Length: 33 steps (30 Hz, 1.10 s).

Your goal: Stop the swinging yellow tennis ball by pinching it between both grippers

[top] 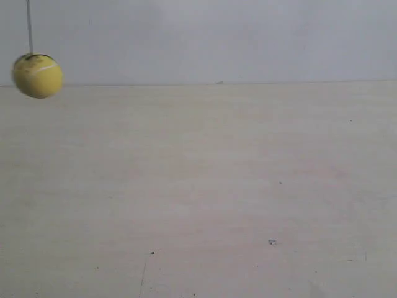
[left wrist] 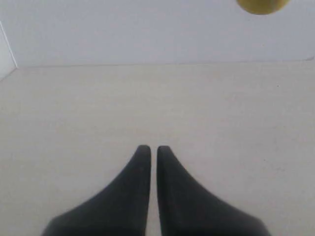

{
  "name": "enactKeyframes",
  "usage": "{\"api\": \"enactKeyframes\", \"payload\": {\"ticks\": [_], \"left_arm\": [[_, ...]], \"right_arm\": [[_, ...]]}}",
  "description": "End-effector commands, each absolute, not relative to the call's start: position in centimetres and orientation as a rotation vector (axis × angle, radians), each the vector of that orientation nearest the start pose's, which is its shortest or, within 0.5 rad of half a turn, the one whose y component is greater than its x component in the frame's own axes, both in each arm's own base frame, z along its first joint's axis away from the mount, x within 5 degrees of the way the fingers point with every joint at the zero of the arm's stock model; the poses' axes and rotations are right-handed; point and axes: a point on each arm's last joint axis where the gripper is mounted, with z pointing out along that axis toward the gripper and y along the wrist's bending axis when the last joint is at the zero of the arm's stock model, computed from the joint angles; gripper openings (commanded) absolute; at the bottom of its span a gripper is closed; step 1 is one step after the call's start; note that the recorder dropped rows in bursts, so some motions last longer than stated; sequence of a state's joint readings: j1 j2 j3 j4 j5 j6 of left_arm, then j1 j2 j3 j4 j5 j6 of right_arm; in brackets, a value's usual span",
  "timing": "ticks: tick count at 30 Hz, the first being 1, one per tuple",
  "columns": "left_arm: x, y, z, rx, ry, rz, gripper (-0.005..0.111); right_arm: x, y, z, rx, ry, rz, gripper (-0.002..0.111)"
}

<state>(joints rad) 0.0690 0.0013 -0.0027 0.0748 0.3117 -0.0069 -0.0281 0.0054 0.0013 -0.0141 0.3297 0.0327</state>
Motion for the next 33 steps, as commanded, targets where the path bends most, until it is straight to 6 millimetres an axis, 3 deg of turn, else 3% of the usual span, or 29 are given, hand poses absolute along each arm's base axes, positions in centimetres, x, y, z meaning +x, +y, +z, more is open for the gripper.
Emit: {"api": "enactKeyframes", "payload": {"ticks": [1,5,15,19,23,28,33], "left_arm": [[5.5,0.6,19.2,0.097,1.715,0.224,0.005],[5.6,0.4,21.0,0.021,1.519,0.136,0.005],[5.0,0.6,23.9,-0.396,1.137,-0.419,0.005],[5.0,0.6,23.9,-0.539,1.091,-0.635,0.005],[5.0,0.6,23.9,-0.594,1.062,-0.727,0.005],[5.0,-0.1,24.0,-0.480,1.105,-0.694,0.005],[4.0,-2.5,26.6,-0.127,1.089,-0.725,0.005]], "right_arm": [[5.4,-0.2,18.4,0.040,1.801,-0.017,0.000],[5.6,-0.2,19.6,0.022,1.669,-0.028,0.000],[5.5,-0.1,22.3,0.044,1.370,0.007,0.000],[5.2,-0.1,23.3,0.144,1.249,0.152,0.000],[5.2,-0.1,23.5,0.249,1.221,0.304,0.000],[5.2,0.0,23.4,0.296,1.225,0.409,0.000],[4.9,0.8,24.6,0.191,1.249,0.477,0.000]]}}
